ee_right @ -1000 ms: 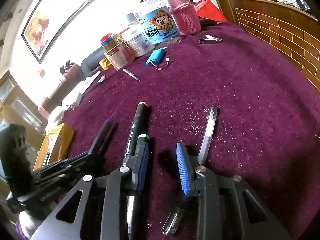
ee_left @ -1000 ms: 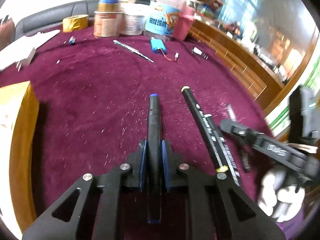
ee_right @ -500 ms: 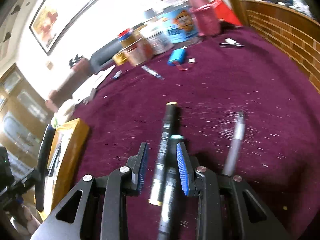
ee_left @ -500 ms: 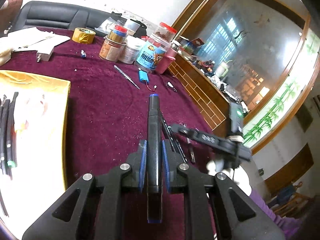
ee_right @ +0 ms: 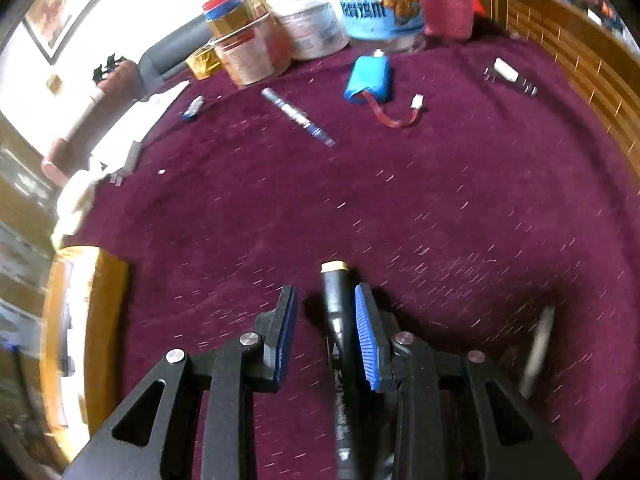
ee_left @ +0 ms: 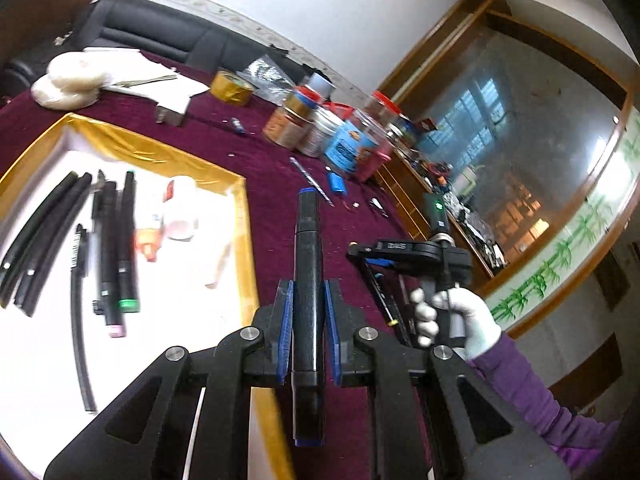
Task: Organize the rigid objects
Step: 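Carry the blue-ended marker to the box with left while right carries its marker, then open both grippers to release the markers in the box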
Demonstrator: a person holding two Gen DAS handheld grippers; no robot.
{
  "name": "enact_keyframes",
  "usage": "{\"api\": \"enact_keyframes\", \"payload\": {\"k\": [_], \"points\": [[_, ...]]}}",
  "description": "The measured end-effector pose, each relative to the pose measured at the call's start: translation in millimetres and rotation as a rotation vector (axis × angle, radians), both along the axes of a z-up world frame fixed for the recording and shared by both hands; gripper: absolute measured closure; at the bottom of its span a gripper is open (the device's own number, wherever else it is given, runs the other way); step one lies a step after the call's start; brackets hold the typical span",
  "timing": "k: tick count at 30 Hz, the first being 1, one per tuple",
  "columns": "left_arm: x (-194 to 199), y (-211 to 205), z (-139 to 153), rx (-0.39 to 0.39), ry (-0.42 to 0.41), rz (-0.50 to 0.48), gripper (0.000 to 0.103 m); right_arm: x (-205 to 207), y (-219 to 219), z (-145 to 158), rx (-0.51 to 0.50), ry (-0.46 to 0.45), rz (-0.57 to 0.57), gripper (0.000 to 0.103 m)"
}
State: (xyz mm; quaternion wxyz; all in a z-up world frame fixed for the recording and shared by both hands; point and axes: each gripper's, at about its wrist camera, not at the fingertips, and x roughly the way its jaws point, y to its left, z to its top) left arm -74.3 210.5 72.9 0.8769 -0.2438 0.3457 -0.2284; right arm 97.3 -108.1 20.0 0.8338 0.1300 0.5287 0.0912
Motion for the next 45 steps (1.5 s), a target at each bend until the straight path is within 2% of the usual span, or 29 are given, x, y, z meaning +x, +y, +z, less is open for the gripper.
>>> {"api": "enact_keyframes", "payload": {"k": [3,5,11,12,13,14,16,21,27,28,32,38,42,45], "points": [[-1,13,-6,-0.010,0.011,0.023,0.091,-8,-1,-2,0.058,0.031,-0.016,0.076],[-2,19,-8,-0.013,0.015,0.032,0.091,-17,3,-2,0.038,0.030,-0.006,0.076],[-7,37,-16,0.000,0.029,0.064,0.090,-45,34,-1,-0.185,-0.065,0.069,0.076],[-9,40,-18,0.004,0.035,0.072,0.090,-50,40,-2,-0.235,-0.087,0.079,0.079],[-11,44,-21,0.004,0.044,0.081,0.090,-54,44,-2,-0.281,-0.108,0.080,0.088],[-14,48,-24,0.004,0.054,0.091,0.090,-57,45,-2,-0.288,-0.121,0.080,0.090],[-21,58,-28,0.004,0.068,0.112,0.090,-59,37,-1,-0.232,-0.115,0.061,0.090],[-36,81,-36,0.012,0.108,0.180,0.090,-69,29,14,0.012,-0.108,0.052,0.090],[-41,101,-50,0.010,0.165,0.249,0.090,-91,58,49,0.231,-0.137,0.160,0.090],[-40,104,-53,0.008,0.175,0.259,0.090,-95,67,54,0.282,-0.130,0.193,0.090],[-39,113,-61,0.008,0.206,0.286,0.090,-103,101,57,0.382,-0.091,0.277,0.090],[-36,117,-62,0.068,0.230,0.334,0.090,-112,158,43,0.406,-0.031,0.366,0.090],[-31,113,-65,0.136,0.252,0.324,0.081,-117,194,28,0.358,0.008,0.398,0.090],[-32,113,-66,0.132,0.245,0.308,0.079,-117,215,16,0.300,0.025,0.406,0.090]]}}
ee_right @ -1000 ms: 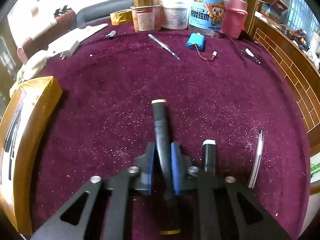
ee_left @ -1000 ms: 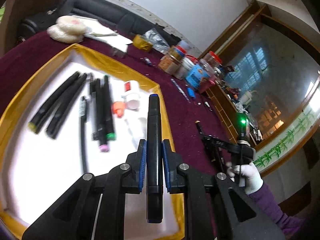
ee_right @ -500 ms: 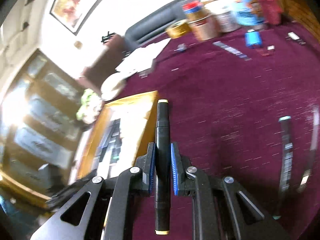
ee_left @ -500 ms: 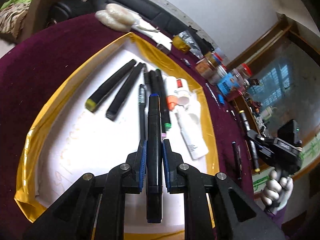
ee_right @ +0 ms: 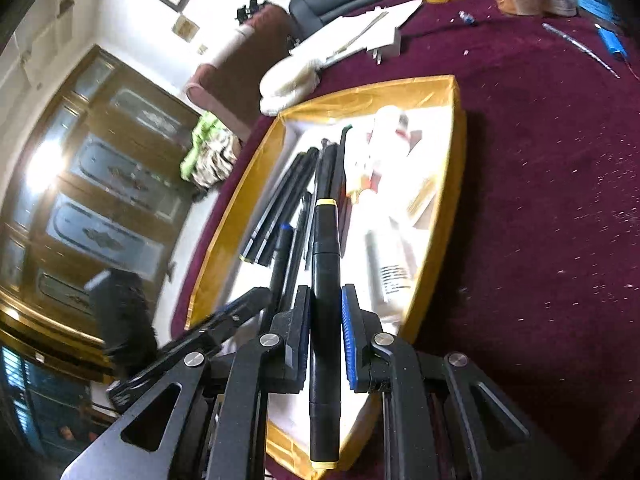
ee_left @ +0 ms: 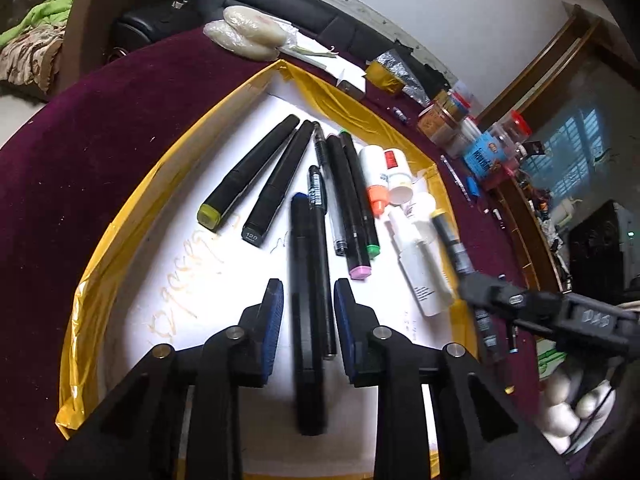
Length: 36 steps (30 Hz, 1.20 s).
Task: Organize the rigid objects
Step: 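Open both grippers to release the markers in the box, then move both grippers back to the last black marker and clear pen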
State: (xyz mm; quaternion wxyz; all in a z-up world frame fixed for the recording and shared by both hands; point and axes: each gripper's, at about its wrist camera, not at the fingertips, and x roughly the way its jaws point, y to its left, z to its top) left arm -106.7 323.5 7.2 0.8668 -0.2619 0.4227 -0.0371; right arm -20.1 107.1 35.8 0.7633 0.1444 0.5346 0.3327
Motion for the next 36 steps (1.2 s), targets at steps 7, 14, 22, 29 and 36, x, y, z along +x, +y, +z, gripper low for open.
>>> {"api": "enact_keyframes", "payload": {"k": [7,14,22,29,36], "points": [[-9,9,10,-0.031,-0.048,0.011,0.064,-3,24,-8,-0.113,-0.046,0.008,0.090],[-13,13,13,-0.065,-0.065,0.010,0.061,-2,29,-14,-0.149,-0.041,-0.007,0.089],[-13,12,15,-0.070,-0.066,0.020,0.052,-12,13,-2,-0.135,-0.110,-0.015,0.081],[-14,9,20,-0.059,-0.058,0.058,0.046,-21,-21,14,-0.086,-0.188,-0.045,0.074],[-24,13,41,-0.064,-0.144,0.125,0.040,-21,-100,20,-0.049,-0.222,-0.182,0.074]]}}
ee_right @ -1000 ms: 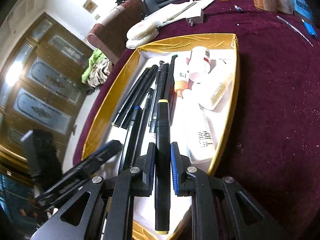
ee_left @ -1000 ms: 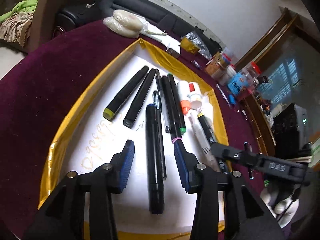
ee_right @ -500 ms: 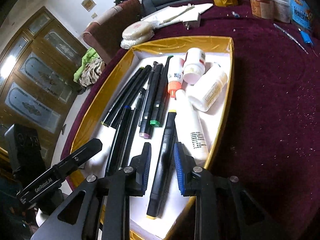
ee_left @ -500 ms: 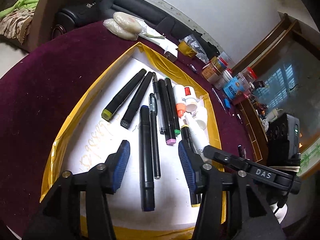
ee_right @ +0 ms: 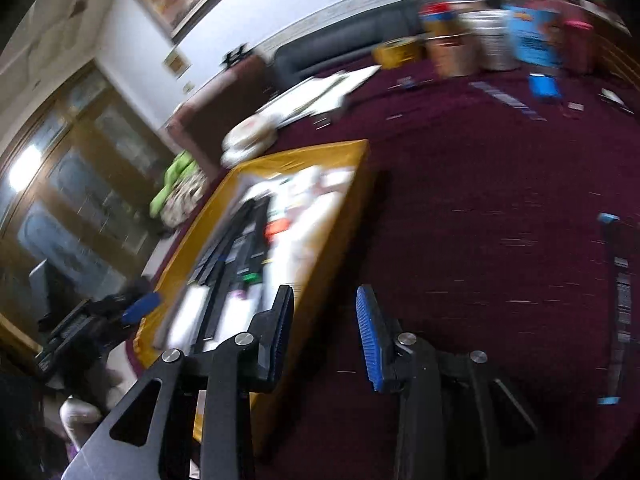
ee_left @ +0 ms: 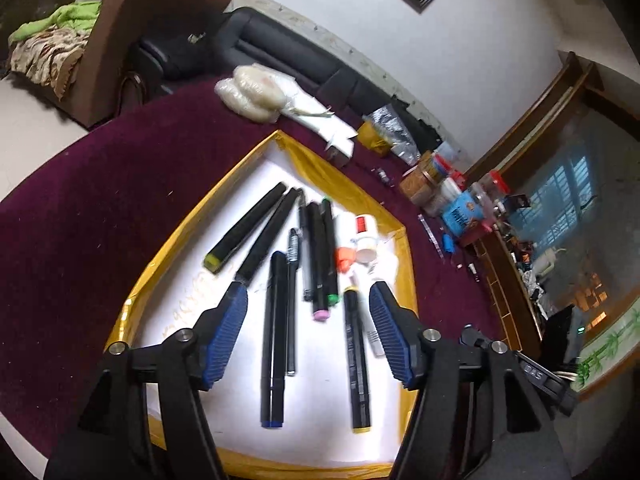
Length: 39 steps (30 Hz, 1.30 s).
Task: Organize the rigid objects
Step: 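Move both grippers back to the last black marker and clear pen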
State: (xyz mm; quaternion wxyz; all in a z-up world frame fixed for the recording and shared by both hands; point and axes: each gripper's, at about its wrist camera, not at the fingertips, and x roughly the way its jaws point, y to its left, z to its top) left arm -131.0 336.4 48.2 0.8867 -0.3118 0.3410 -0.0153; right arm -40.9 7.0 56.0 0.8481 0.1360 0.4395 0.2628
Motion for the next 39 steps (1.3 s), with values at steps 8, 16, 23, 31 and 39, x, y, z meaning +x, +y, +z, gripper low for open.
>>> {"api": "enact_keyframes", "payload": {"k": [8,16,23,31,39], "points": [[8,-44,18,0.021,-0.044,-0.148,0.037,3,-136,-6,-0.091,0.006,-0.334,0.074],[12,-122,31,0.105,-0.057,-0.367,0.037,14,-156,-16,-0.175,0.033,-0.361,0.074],[13,-146,31,0.132,-0.026,-0.394,0.037,27,-139,-35,-0.171,0.098,-0.330,0.072],[19,-160,24,0.141,0.017,-0.417,0.037,14,-147,-29,0.012,0.092,-0.267,0.072],[24,-188,20,0.155,0.033,-0.490,0.037,13,-232,-25,-0.055,0.081,-0.523,0.072]]}}
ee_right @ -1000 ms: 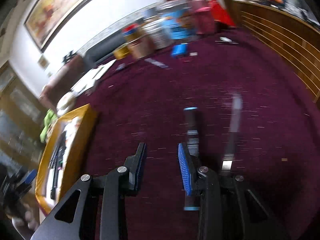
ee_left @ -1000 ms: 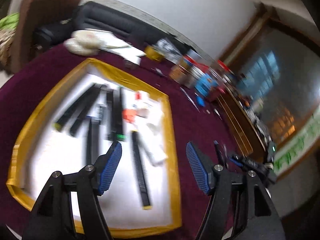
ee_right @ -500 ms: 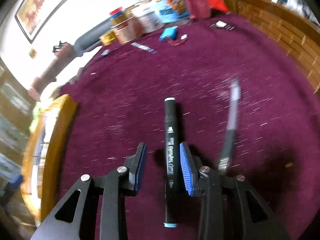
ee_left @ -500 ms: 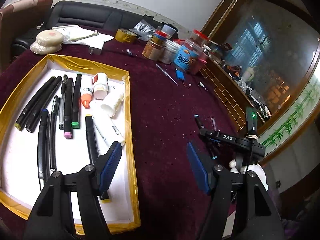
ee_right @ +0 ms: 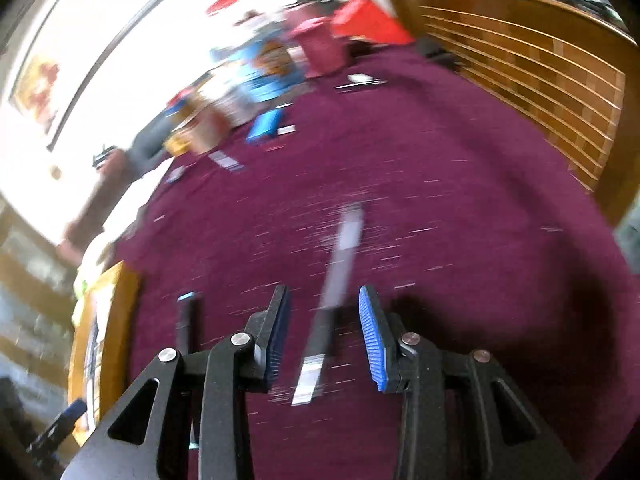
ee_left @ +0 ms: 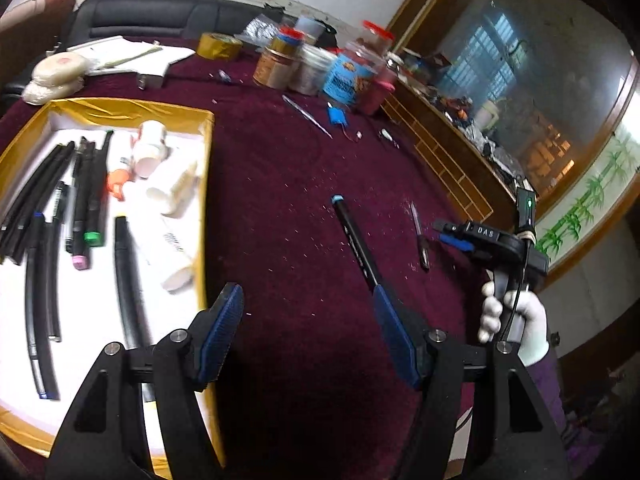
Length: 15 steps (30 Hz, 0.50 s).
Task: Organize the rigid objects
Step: 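Move both grippers back to the last black marker and clear pen, then grasp the teal-capped black marker with left while right grasps the clear pen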
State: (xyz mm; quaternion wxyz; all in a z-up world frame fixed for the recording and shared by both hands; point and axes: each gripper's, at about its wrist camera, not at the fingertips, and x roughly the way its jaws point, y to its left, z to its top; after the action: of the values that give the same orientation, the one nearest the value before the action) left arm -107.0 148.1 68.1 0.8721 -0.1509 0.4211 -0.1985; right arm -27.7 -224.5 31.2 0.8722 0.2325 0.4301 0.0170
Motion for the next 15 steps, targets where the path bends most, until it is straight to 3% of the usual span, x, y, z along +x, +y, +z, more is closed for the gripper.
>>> {"api": "enact_keyframes", "payload": {"k": [6,10,12,13,15], "points": [[10,-29,-12,0.022,0.057,-0.047,0.037,15,-7,-14,-0.029,0.041,-0.014,0.071],[14,-52,-12,0.045,0.071,-0.078,0.037,26,10,-12,-0.153,0.036,0.004,0.071],[15,-62,-10,0.059,0.065,-0.091,0.037,34,24,-13,-0.262,0.043,0.040,0.072],[16,-67,-10,0.071,0.057,-0.097,0.037,35,34,-13,-0.323,0.041,0.063,0.085],[20,-77,-10,0.096,0.051,-0.102,0.037,35,41,-12,-0.359,0.031,0.081,0.091]]}}
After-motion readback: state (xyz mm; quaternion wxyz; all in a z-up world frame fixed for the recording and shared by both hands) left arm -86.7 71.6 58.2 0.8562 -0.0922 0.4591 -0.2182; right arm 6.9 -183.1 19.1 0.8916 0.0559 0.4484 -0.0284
